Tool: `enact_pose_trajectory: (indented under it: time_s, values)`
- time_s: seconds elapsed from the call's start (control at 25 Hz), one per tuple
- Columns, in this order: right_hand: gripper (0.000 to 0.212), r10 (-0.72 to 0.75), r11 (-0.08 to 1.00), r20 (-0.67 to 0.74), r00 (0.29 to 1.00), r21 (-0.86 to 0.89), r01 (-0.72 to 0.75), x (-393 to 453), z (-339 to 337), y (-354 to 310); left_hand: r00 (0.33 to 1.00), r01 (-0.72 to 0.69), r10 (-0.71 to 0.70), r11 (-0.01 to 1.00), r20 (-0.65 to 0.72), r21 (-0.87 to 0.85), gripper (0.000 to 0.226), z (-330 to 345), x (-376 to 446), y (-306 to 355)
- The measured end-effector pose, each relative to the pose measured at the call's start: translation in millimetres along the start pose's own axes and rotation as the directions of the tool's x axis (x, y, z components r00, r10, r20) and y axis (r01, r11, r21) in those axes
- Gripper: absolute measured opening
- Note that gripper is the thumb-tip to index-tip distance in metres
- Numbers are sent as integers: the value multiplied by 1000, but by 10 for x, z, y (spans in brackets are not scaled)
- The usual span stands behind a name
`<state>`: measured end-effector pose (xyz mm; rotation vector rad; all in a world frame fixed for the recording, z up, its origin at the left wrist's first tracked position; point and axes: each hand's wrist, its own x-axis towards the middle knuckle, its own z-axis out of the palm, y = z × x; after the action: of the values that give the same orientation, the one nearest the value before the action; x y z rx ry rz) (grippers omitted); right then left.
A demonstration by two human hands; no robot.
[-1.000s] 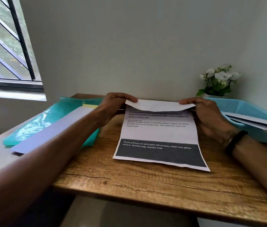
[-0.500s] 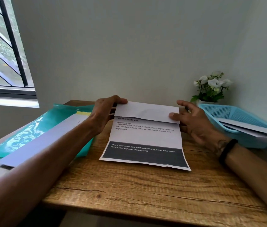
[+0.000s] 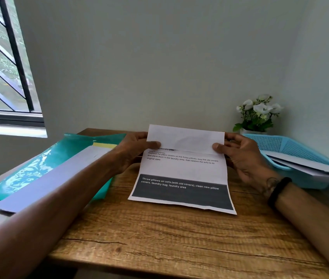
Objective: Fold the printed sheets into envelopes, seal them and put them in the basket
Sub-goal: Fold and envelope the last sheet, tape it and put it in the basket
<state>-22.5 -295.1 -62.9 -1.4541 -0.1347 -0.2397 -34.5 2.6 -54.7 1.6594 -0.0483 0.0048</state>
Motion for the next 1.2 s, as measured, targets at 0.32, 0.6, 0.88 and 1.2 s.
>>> enact_pose_trajectory:
  time_s: [0.32, 0.6, 0.88, 1.2]
  values:
    - [34, -3, 1000, -10, 1000, -2, 3, 19, -4, 0, 999, 49, -47, 994, 22, -100, 35, -34, 2, 16]
    - [20, -98, 994, -2, 995, -48, 98, -36, 29, 14, 994, 101, -108, 943, -4, -318, 39, -8, -73, 94]
    - [16, -332, 867, 129, 934, -349, 356, -119, 37, -1, 987, 159, -161, 925, 23, -344, 49, -24, -108, 130]
    - [27, -85, 996, -47, 995, -41, 84, -10, 64, -16, 995, 92, -102, 956, -18, -279, 54, -23, -134, 161]
